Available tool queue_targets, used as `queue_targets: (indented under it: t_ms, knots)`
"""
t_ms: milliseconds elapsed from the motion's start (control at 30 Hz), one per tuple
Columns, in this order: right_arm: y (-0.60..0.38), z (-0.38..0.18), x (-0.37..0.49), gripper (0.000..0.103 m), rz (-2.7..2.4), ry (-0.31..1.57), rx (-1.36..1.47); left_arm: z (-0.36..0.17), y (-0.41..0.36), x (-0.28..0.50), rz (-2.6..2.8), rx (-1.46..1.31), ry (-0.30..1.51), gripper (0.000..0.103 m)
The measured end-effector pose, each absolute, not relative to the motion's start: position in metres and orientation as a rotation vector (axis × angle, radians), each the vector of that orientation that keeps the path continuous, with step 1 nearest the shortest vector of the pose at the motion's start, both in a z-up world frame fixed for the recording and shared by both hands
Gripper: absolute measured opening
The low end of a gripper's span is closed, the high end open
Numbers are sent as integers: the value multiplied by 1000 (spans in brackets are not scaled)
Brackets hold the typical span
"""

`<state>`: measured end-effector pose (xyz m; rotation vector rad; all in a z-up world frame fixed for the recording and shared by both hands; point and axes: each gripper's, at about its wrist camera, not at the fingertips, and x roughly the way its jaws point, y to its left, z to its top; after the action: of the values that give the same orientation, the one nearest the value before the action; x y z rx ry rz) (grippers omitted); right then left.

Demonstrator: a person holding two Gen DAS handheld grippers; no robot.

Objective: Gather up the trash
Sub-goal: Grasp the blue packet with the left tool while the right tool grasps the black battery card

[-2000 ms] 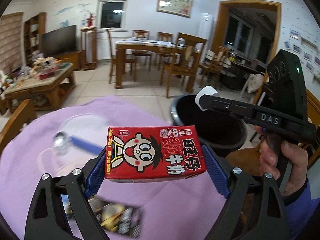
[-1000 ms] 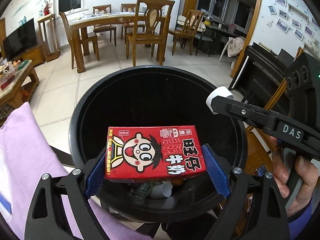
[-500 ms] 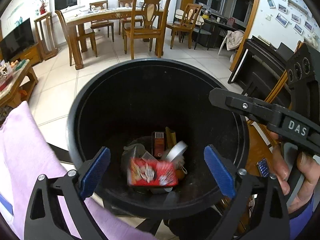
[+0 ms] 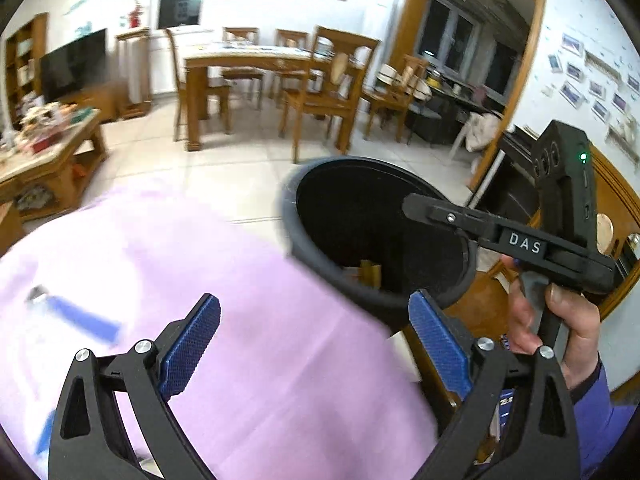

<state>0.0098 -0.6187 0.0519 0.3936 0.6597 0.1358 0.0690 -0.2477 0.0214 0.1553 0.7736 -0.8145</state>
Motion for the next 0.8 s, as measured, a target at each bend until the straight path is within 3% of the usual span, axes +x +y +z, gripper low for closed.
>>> queue_targets:
  t_ms: [33, 100, 167, 400, 467, 600, 800]
  knots:
    - [-602, 52, 13, 52, 169, 672, 373, 22, -232, 69, -792, 152, 768, 94]
    - [-563, 52, 20, 70, 254, 708, 323, 23, -197, 68, -736, 145, 760, 94]
    - [-528, 50, 24, 77, 334, 747, 265, 22, -155, 71, -680, 127, 770, 94]
    - [-380, 22, 25, 84, 567, 907, -57, 2, -47, 73, -553, 129, 838, 94]
    - [-355, 14, 24, 91, 585, 932, -129, -9, -31, 75, -558, 151, 863, 94]
    - [-315, -3, 24, 96, 599, 982, -236, -23, -25, 73, -574, 205, 891, 94]
    - [-289, -18, 37, 96, 555, 1015, -328, -32, -23, 70, -609, 209, 889, 94]
